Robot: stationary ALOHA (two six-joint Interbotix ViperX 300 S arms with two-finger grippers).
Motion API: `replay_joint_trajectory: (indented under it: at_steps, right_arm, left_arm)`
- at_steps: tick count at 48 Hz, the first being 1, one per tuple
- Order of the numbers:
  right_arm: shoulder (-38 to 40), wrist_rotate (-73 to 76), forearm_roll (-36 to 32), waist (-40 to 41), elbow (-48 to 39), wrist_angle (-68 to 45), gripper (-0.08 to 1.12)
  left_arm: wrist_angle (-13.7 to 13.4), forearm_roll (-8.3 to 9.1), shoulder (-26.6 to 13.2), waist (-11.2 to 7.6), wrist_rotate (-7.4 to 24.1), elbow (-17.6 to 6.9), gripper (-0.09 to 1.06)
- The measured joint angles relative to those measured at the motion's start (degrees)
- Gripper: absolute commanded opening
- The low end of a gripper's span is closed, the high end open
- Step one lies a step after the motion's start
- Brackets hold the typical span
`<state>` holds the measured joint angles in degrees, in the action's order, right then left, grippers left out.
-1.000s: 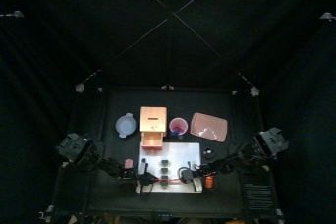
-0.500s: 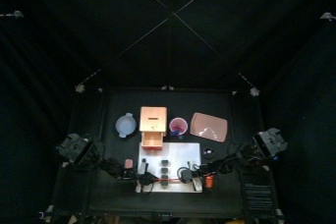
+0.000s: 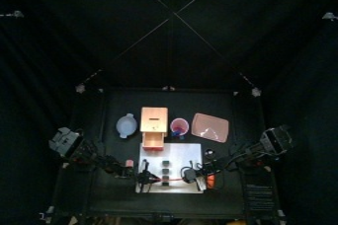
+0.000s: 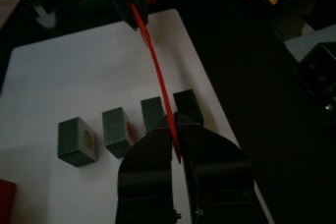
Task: Place sushi on board then cut the sushi with the knife then place the pieces on the plate
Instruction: Cut the sushi into 4 pieces
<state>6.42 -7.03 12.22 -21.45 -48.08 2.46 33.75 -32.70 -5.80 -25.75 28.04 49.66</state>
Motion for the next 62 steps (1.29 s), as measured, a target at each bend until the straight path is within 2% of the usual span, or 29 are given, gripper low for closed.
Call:
replay_joint_trajectory:
  at_steps: [7,16,25,32,40,44,49,57,62]
  right_arm:
    - [3.08,0.0,-0.62,1.32,-0.79,1.93,0.35]
    - [6.33,-0.09,-0.79,2.81,-1.85,4.13,0.35]
    - [9.76,-0.09,-0.88,4.39,-2.99,5.01,0.35]
    - [13.18,0.35,0.18,5.89,-4.83,5.8,0.35]
    - [16.44,5.19,5.98,8.0,-7.29,7.38,0.35]
    - [17.75,8.96,8.35,8.61,-8.26,7.65,0.35]
    - [19.07,13.8,9.32,8.61,-9.05,7.73,0.34]
    - [19.78,23.55,10.37,8.61,-9.84,10.11,0.34]
    - [19.78,31.99,11.69,8.96,-9.93,15.29,0.34]
  left_arm:
    - [0.09,0.88,1.93,2.29,0.09,0.26,0.42]
    - [1.05,1.14,2.99,3.6,0.18,0.18,0.66]
    - [4.57,0.88,3.78,4.31,0.09,0.44,0.83]
    - [10.02,0.79,4.22,4.66,0.26,1.14,0.83]
    - [17.05,1.32,4.31,4.48,0.35,2.11,0.83]
    - [19.25,1.76,4.31,4.31,0.44,2.55,0.83]
    - [20.74,1.93,4.39,3.96,0.44,3.08,0.83]
    - [21.18,1.93,4.39,3.87,0.35,3.25,0.83]
    - [21.18,1.85,4.39,3.87,0.35,3.25,0.83]
